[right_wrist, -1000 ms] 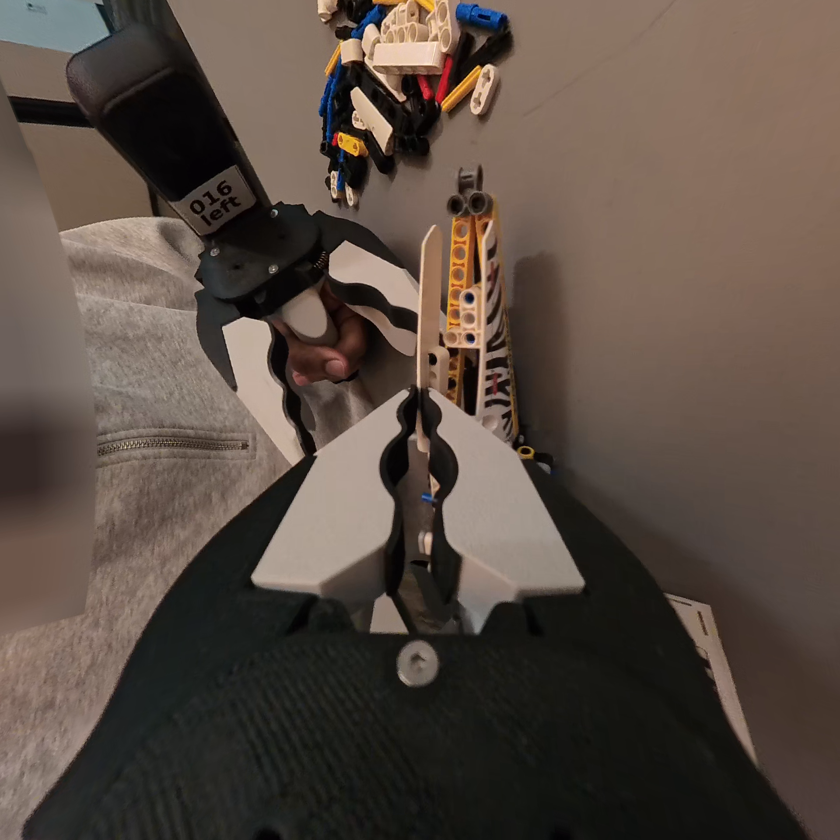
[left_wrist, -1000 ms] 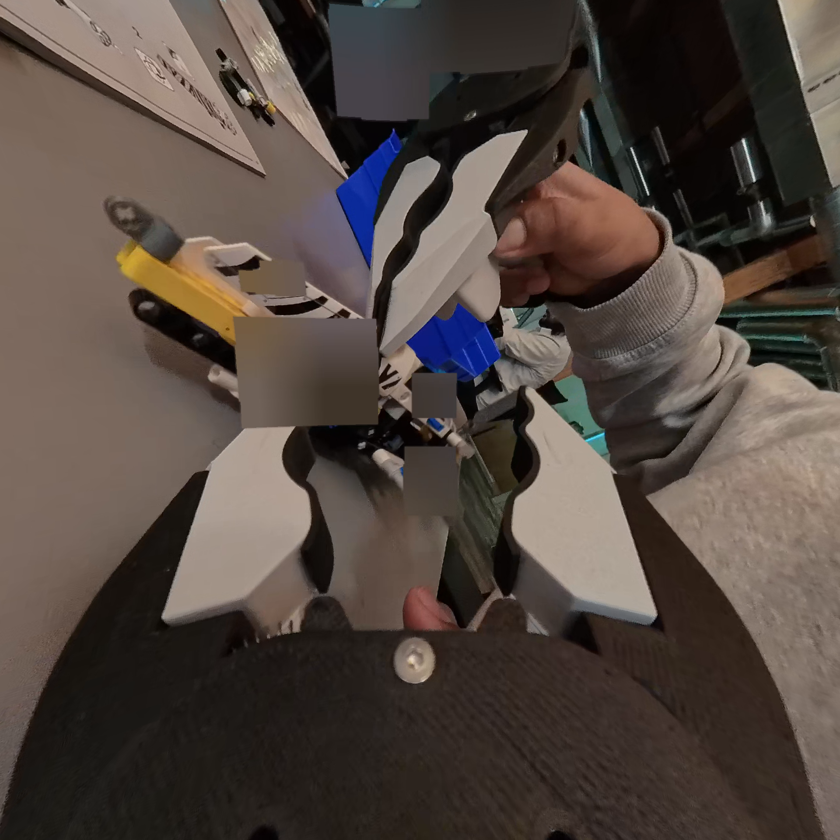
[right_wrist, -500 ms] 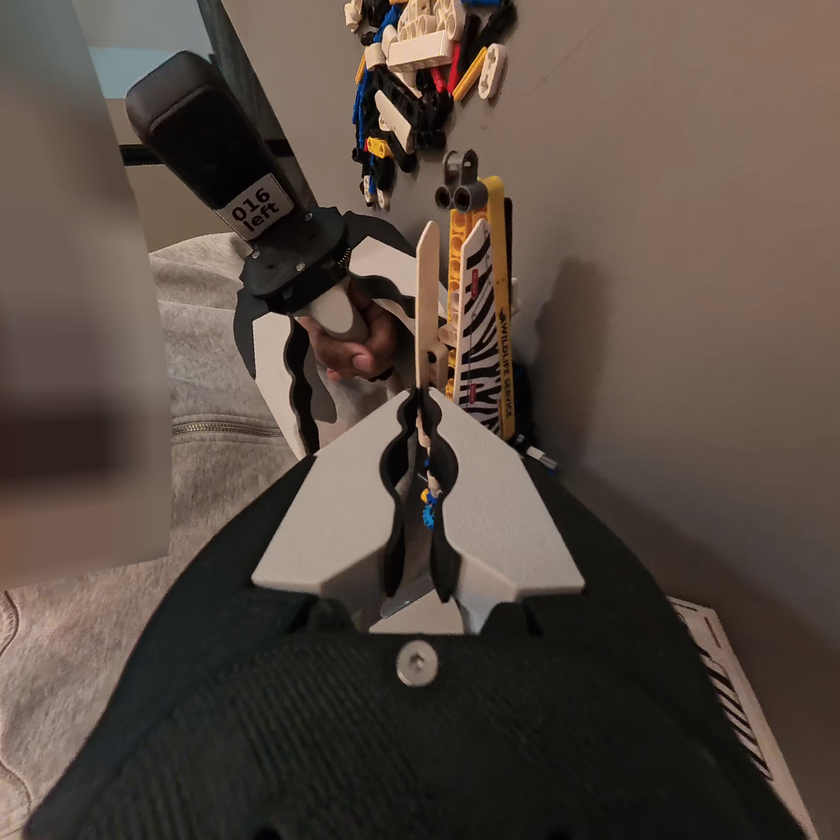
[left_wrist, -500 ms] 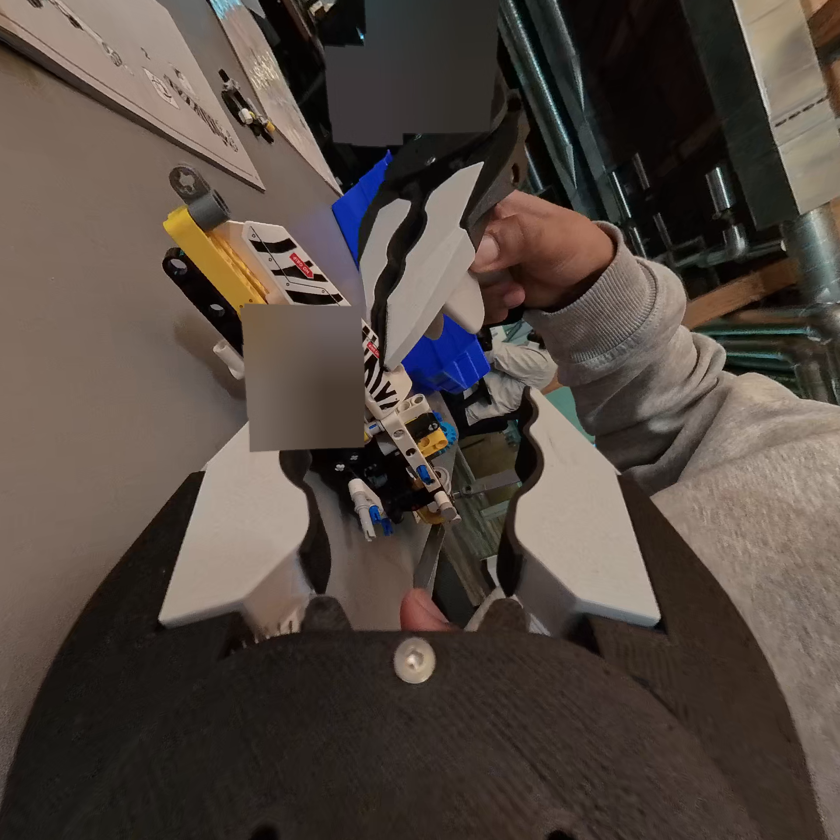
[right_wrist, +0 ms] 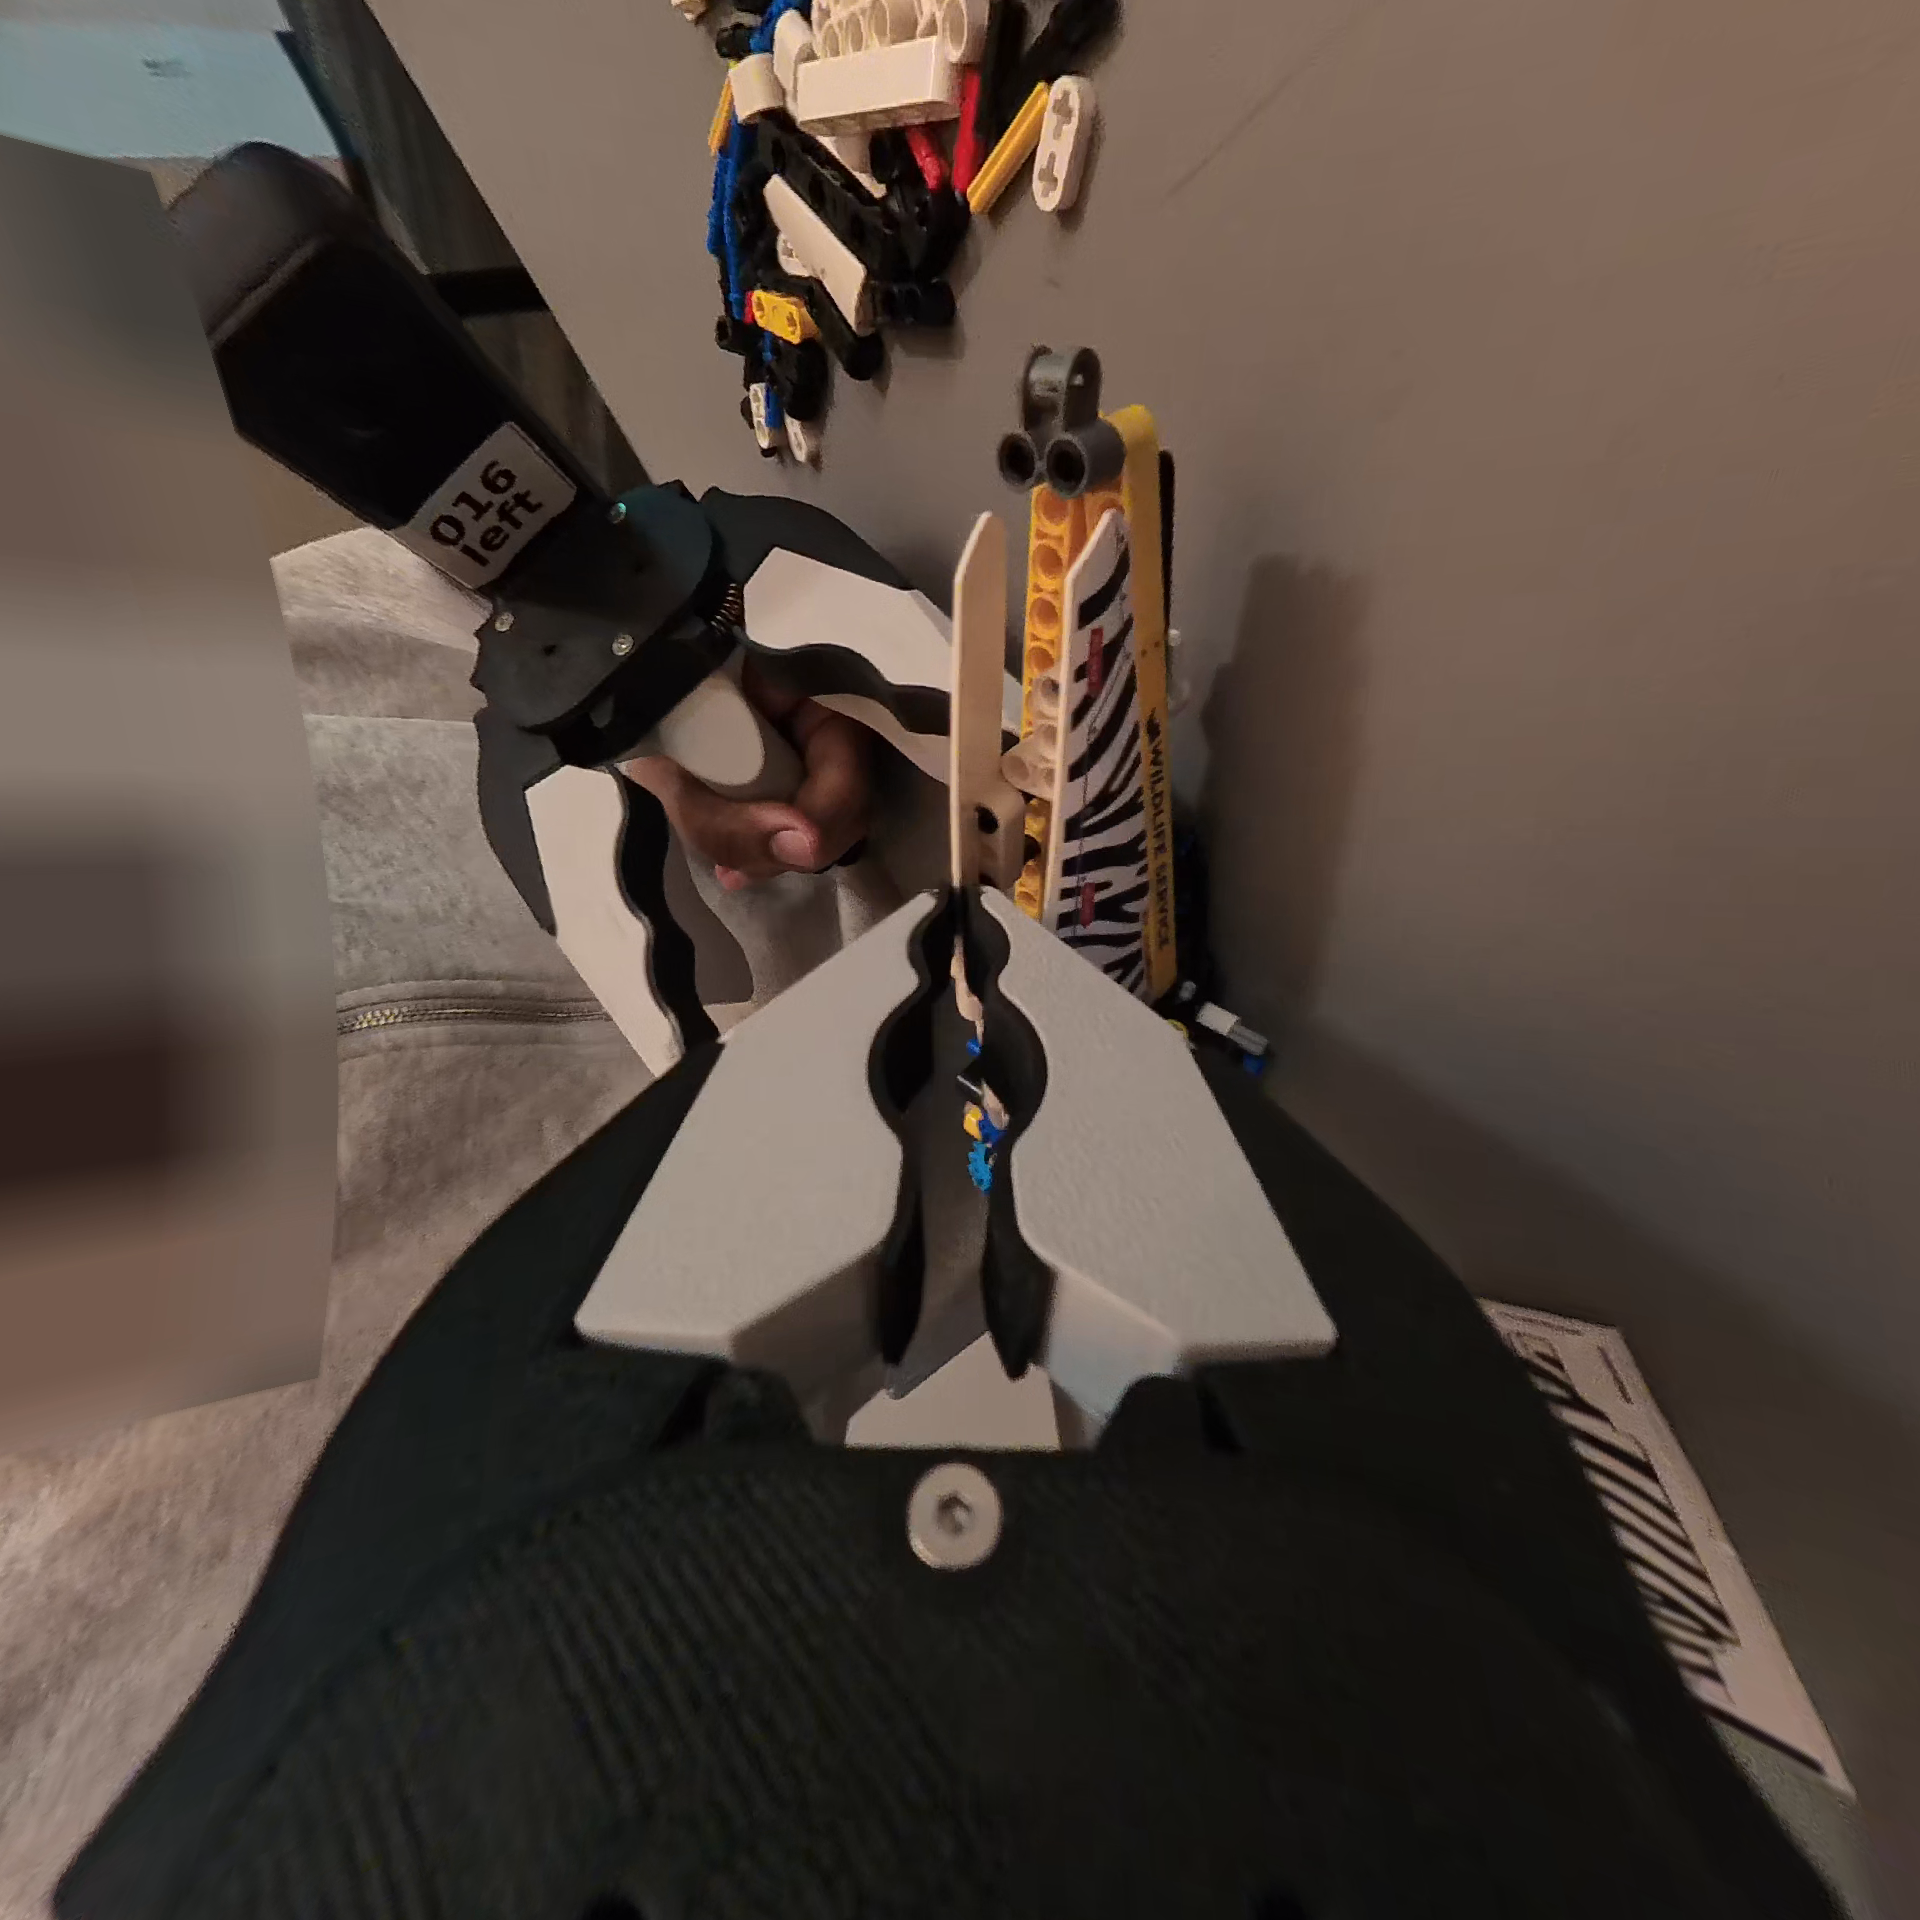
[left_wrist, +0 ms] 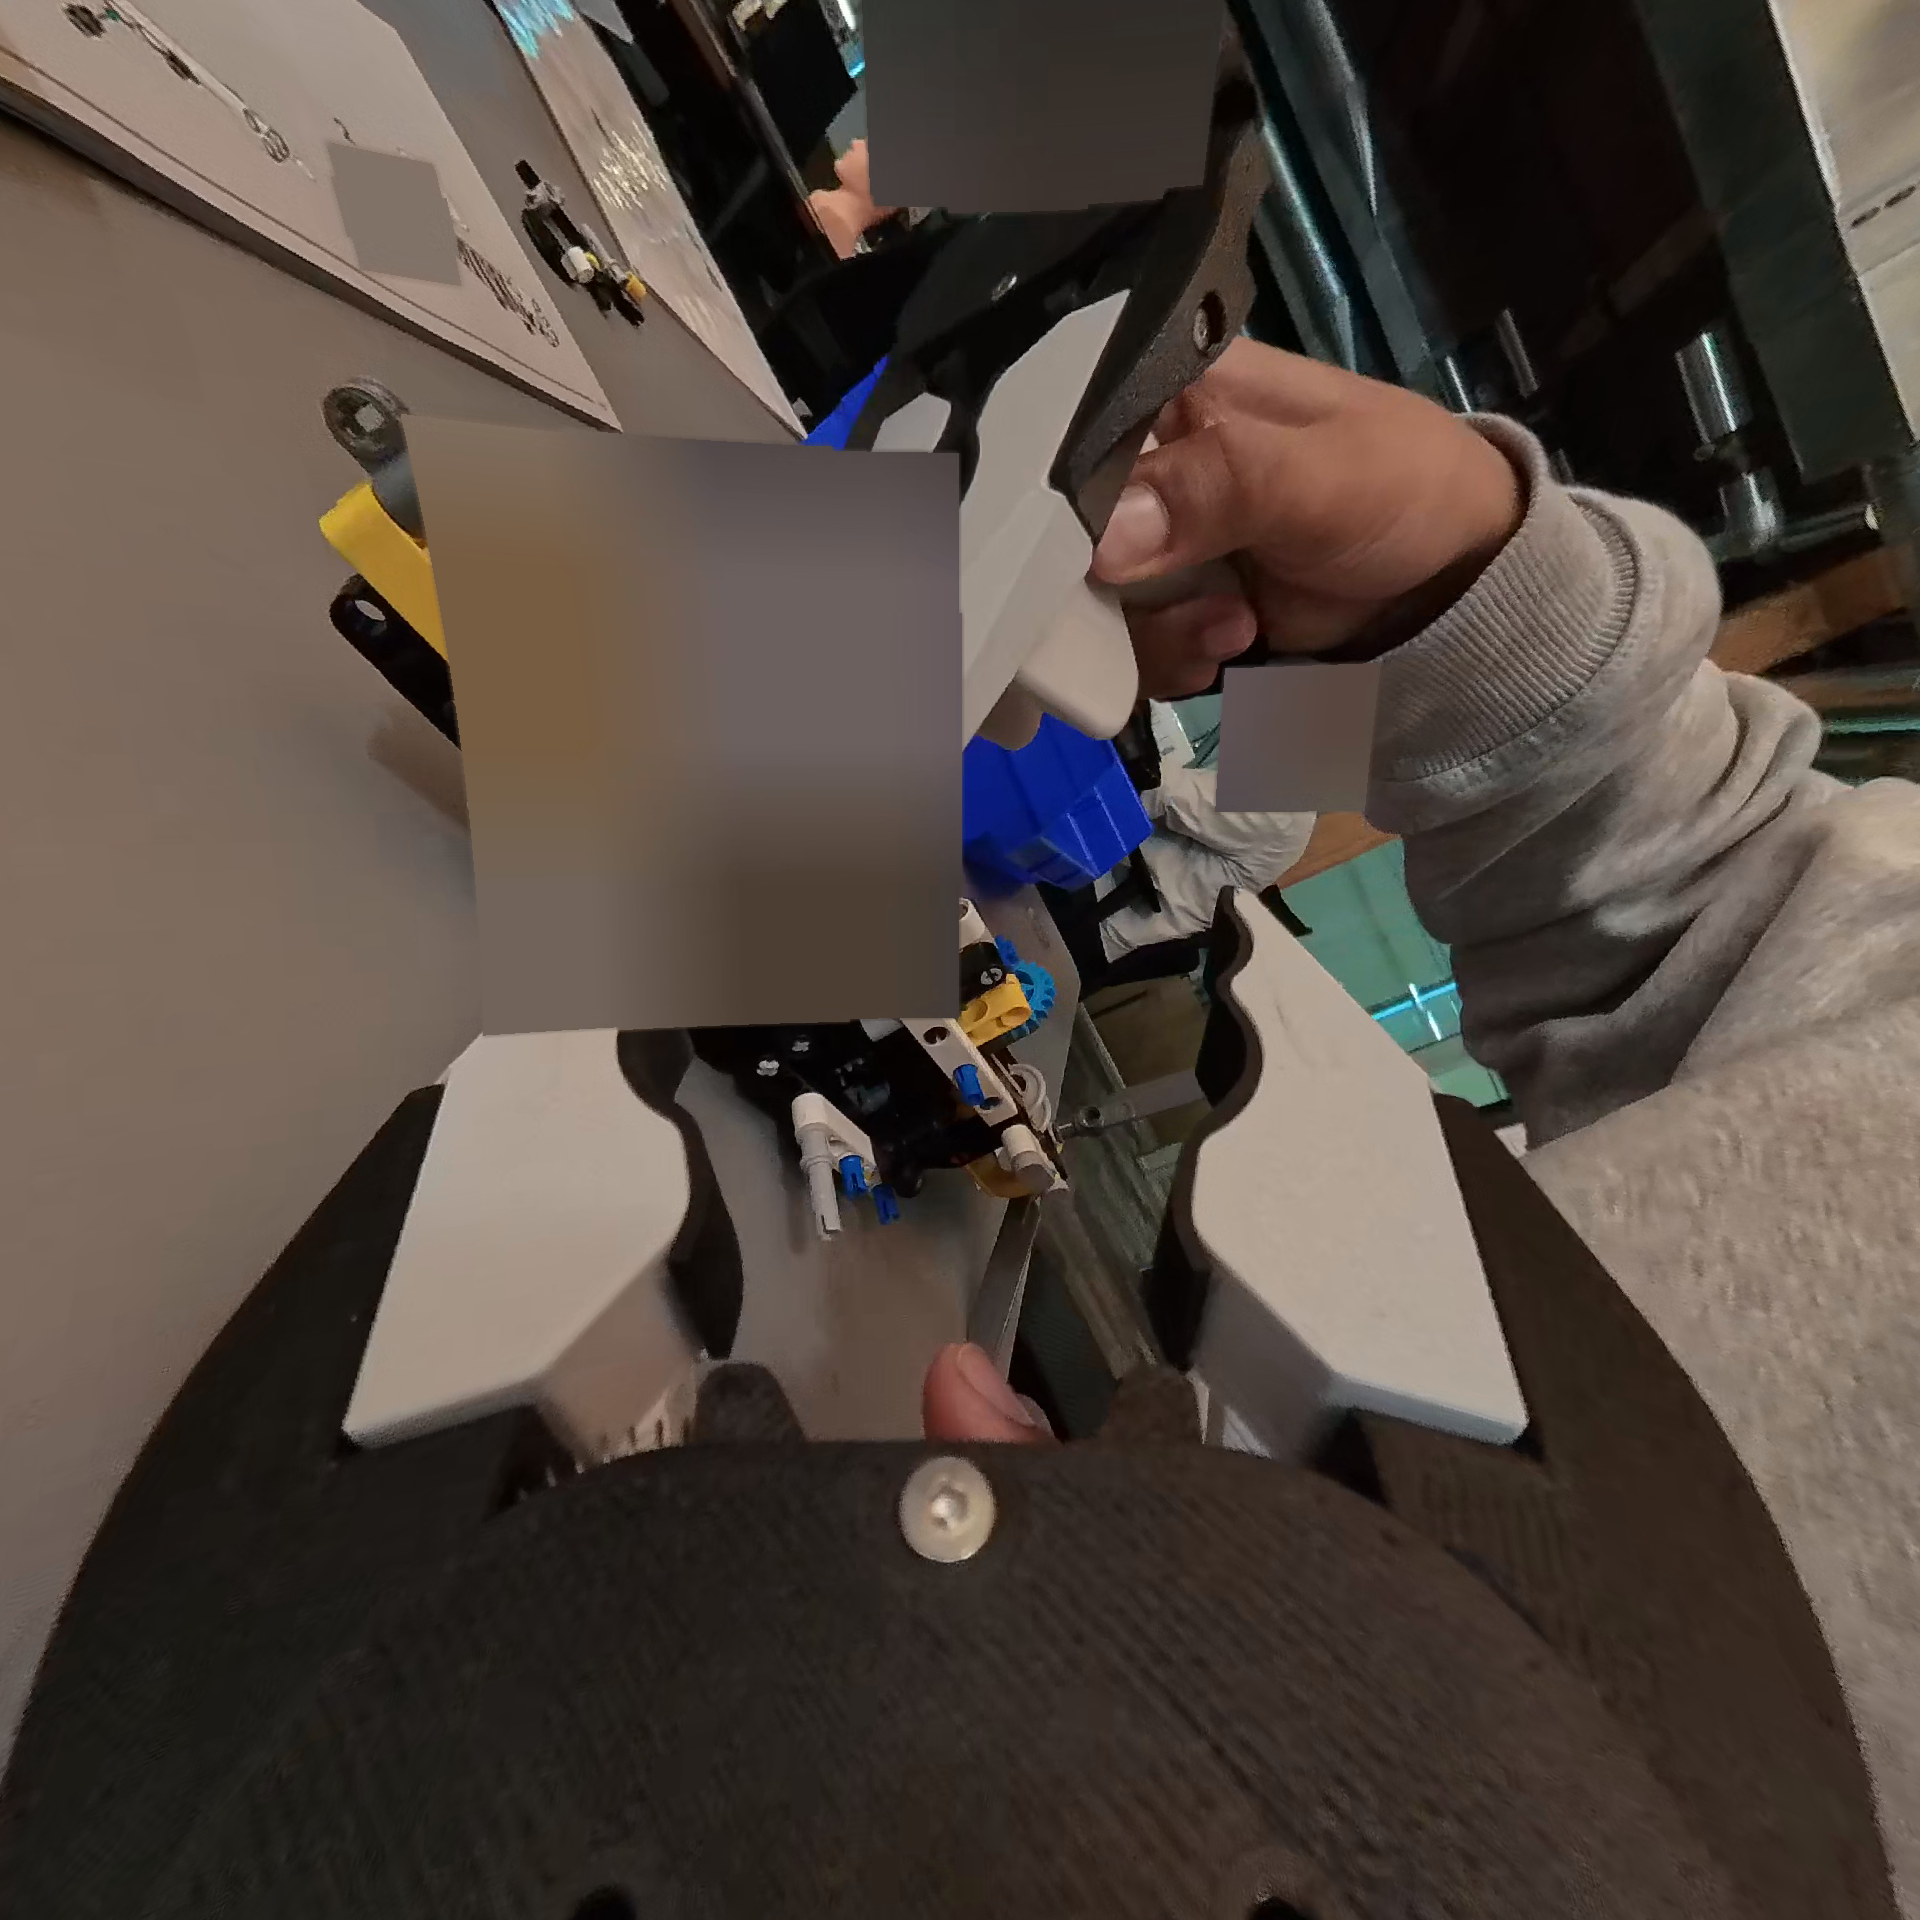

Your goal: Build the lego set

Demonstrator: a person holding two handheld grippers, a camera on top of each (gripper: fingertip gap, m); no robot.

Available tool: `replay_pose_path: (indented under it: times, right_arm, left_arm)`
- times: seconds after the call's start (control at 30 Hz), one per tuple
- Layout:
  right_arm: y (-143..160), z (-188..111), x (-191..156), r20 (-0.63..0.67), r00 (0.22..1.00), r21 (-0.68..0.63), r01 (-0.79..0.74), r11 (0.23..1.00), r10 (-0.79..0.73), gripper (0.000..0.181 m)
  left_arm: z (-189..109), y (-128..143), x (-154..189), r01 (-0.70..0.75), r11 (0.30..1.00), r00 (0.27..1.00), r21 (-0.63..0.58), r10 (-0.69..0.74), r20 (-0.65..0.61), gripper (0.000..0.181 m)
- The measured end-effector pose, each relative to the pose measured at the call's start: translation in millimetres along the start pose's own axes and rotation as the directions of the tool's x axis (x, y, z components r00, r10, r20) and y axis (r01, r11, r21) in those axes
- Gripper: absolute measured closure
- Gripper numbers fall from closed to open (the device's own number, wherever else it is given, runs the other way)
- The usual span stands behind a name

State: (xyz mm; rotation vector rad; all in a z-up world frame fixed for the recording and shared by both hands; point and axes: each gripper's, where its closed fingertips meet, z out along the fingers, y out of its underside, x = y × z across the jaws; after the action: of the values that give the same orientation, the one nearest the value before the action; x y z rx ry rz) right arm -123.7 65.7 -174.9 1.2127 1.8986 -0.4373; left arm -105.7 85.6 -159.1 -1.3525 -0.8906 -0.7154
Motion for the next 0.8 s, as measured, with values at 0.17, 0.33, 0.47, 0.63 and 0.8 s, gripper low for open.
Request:
replay_pose_path:
  times: [0.17,0.33,0.47,0.63,0.8]
  right_arm:
    - [1.9,-0.9,-1.2,-0.088,0.996,-0.03,0.011,0.999,-0.013,0.181]
    - [0.7,-1.2,-2.5,-0.104,0.995,-0.052,-0.011,0.999,0.005,0.181]
    - [-0.1,0.3,-1.0,-0.097,0.995,-0.057,-0.036,0.998,0.03,0.181]
    - [-0.4,1.9,-1.3,-0.118,0.993,-0.074,-0.032,0.997,0.023,0.181]
    - [-1.1,2.8,-1.5,-0.107,0.994,-0.075,-0.045,0.996,0.037,0.181]
  left_arm:
    - [-0.1,-0.7,1.5,-0.004,1.0,1.0,0.003,0.004,-0.011,0.083]
    - [-1.2,-1.9,1.9,-0.011,1.0,1.0,0.012,0.011,-0.012,0.082]
    - [-0.8,-0.4,0.5,-0.009,1.0,1.0,0.003,0.009,-0.002,0.081]
    - [-0.6,0.3,0.5,-0.014,1.0,1.0,0.0,0.014,0.003,0.08]
    - [-0.4,0.9,0.6,-0.023,1.0,1.0,-0.002,0.023,0.008,0.079]
